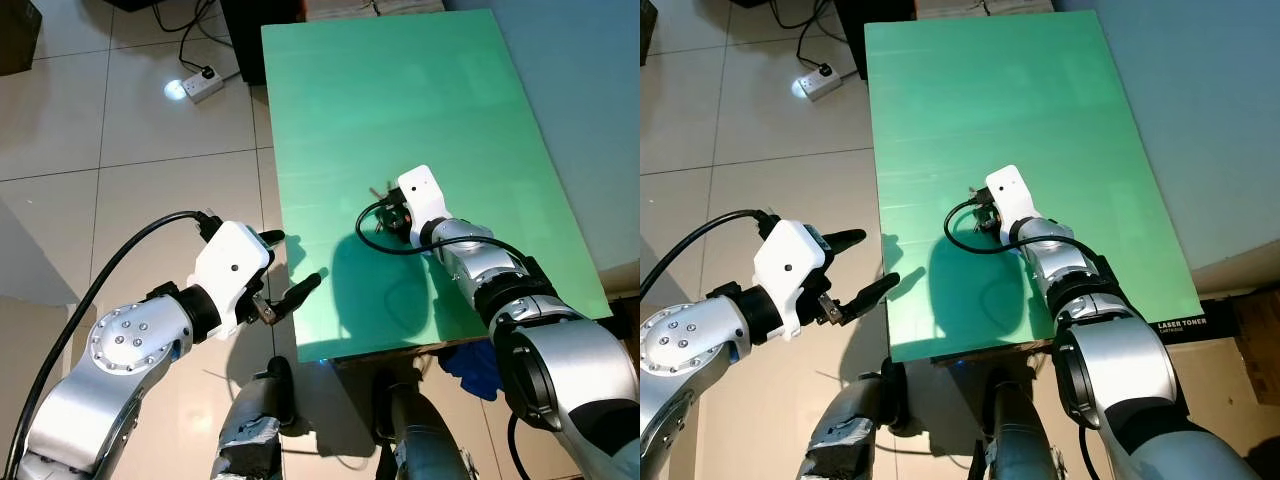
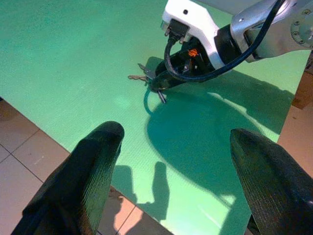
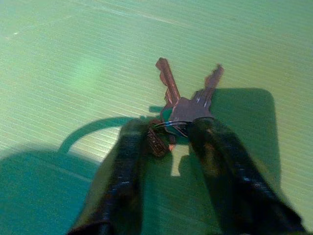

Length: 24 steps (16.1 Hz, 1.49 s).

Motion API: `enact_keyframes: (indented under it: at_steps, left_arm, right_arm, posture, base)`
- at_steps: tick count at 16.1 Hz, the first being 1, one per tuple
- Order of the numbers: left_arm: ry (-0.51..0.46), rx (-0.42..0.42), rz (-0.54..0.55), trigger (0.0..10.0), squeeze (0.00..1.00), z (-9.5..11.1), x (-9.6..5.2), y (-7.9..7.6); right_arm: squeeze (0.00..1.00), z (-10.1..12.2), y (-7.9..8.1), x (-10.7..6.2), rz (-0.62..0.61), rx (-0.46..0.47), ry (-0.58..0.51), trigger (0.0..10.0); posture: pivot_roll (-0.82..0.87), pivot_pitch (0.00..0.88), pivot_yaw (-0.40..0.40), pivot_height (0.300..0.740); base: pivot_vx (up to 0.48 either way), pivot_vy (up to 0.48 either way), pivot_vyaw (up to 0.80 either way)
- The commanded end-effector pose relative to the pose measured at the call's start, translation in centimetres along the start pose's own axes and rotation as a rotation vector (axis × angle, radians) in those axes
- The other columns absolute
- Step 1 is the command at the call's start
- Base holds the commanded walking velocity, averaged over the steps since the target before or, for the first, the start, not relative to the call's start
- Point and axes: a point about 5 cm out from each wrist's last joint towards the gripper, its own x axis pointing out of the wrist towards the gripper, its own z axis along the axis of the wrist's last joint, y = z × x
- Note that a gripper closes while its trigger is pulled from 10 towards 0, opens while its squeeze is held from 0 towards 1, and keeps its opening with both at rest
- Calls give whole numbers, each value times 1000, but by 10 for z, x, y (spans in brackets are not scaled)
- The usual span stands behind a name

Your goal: Hang keys on a hook

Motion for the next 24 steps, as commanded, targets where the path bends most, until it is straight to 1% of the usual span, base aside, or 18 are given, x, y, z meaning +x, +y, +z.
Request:
enact_keyframes:
  at_steps: [1,3,5,7,9,11,13,15,16,17,18,19,20,21,22,24]
  left_arm:
    - [6,0,-15,10000,0,0,-4,-4]
    - [8,-1,-11,10000,0,1,-4,-3]
    - [9,-3,-7,10000,0,0,-3,-2]
    - [8,-6,-6,10000,0,-1,-2,-3]
    - [10,-5,-8,10000,0,-4,1,-3]
    - [11,0,3,10000,0,-6,3,-1]
    - [5,3,31,10000,0,-9,7,3]
    - [3,4,61,10000,0,-14,10,6]
    - [2,5,89,10000,0,-18,14,10]
    - [4,4,117,10000,0,-21,21,15]
    - [3,4,135,10000,0,-23,28,19]
    - [-3,7,144,10000,0,-24,35,24]
    - [-12,12,147,10000,0,-23,42,30]
    - [-24,27,133,10000,0,-20,48,32]
    - [-29,35,126,10000,0,-18,49,35]
    - [-36,45,105,10000,0,-15,48,39]
  right_arm:
    - [0,-16,1,-2,8,23,45,0]
    - [0,-13,0,-2,13,36,32,0]
    - [0,-8,-1,-2,25,71,0,0]
    - [0,-4,-3,-3,43,70,-28,0]
    - [0,6,-9,-5,49,55,-75,0]
    - [0,17,-14,-6,47,73,-128,0]
    - [0,35,-25,-11,53,102,-232,0]
    - [0,44,-31,-15,67,122,-304,0]
    - [0,47,-35,-19,82,128,-346,0]
    - [0,46,-37,-21,83,123,-353,0]
    - [0,44,-38,-22,72,105,-345,0]
    - [0,40,-41,-21,38,93,-306,3804]
    - [0,36,-41,-21,46,74,-264,10000]
    - [0,34,-42,-21,56,59,-234,10000]
    - [1000,32,-45,-21,36,58,-204,10000]
    - [1000,31,-46,-20,16,76,-159,10000]
  posture:
    - [182,440,16,740]
    - [180,444,17,740]
    - [173,437,15,740]
    - [160,429,8,740]
    - [136,417,3,740]
    - [113,407,-1,740]
    - [89,378,-9,740]
    - [57,342,-12,740]
    - [38,315,-16,740]
    - [7,271,-13,740]
    - [-6,258,-11,740]
    - [-29,242,1,740]
    - [-35,249,16,740]
    - [-37,258,20,740]
    - [-29,274,31,740]
    - [-9,293,48,740]
  base:
    - [0,0,0]
    - [0,0,0]
    - [0,0,0]
    - [0,0,0]
    - [0,0,0]
    - [0,0,0]
    - [0,0,0]
    - [0,0,0]
    - [0,0,0]
    - [0,0,0]
    - [0,0,0]
    - [0,0,0]
    - [0,0,0]
    - [0,0,0]
    - [0,0,0]
    - [0,0,0]
